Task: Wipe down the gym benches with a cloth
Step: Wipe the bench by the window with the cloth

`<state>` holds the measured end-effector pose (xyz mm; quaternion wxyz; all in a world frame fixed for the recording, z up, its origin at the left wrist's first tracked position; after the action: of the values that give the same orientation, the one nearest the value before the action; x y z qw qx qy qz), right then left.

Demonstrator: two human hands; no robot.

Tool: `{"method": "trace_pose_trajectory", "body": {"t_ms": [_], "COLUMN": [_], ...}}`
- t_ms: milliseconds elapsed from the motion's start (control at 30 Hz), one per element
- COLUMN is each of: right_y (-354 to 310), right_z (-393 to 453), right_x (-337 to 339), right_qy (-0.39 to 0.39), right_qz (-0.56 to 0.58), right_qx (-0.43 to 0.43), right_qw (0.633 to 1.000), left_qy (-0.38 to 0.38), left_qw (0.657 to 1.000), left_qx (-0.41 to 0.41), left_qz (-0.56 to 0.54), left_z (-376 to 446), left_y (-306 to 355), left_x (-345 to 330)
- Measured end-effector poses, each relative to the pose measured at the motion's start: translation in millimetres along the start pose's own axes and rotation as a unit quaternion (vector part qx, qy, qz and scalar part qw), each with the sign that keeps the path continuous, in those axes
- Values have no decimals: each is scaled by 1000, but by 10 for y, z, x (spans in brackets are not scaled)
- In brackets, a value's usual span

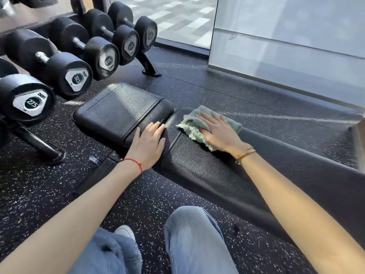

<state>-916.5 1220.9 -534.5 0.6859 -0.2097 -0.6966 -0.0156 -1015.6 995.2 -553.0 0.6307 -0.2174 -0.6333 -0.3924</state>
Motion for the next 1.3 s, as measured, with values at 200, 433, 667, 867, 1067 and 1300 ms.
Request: {"method": "trace_pose_trajectory", "body": {"t_ms": [200, 433, 667, 867, 1067, 1300], "right_y": [518, 196, -189, 500, 102, 314], "right_z": [-755, -452, -1320, -1265, -781, -1791], "right_x": [66, 68, -203, 43, -53, -119], "right_qy": [1, 9, 11, 16, 17, 30], "right_qz": [-4, -9, 19, 6, -14, 21], "right_qx": [-35, -82, 45, -82, -69, -53], "right_qw": [999, 997, 999, 997, 997, 998], "left_qy": [23, 26, 44, 59, 57, 68], "left_qw": [999, 998, 997, 997, 997, 997], "left_qx": [-25, -48, -48, -47, -46, -24], "left_qz": [-2, -6, -33, -22, -3, -40], "left_z": [98, 119, 110, 84, 73, 51], "left_y": [183, 385, 391, 418, 425, 459], "left_x": [-17, -110, -151, -154, -162, -147]}}
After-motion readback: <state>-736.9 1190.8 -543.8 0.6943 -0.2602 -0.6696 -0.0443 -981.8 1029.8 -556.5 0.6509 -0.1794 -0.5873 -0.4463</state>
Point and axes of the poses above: each hand's wrist, its own z-axis towards the middle knuckle, its own x-axis out of the back of the hand, y = z × x, the point moved 2 cm from there along z, towards the middle knuckle, and after that the axes turned 5 degrees about -x, right-handed, at the moved point
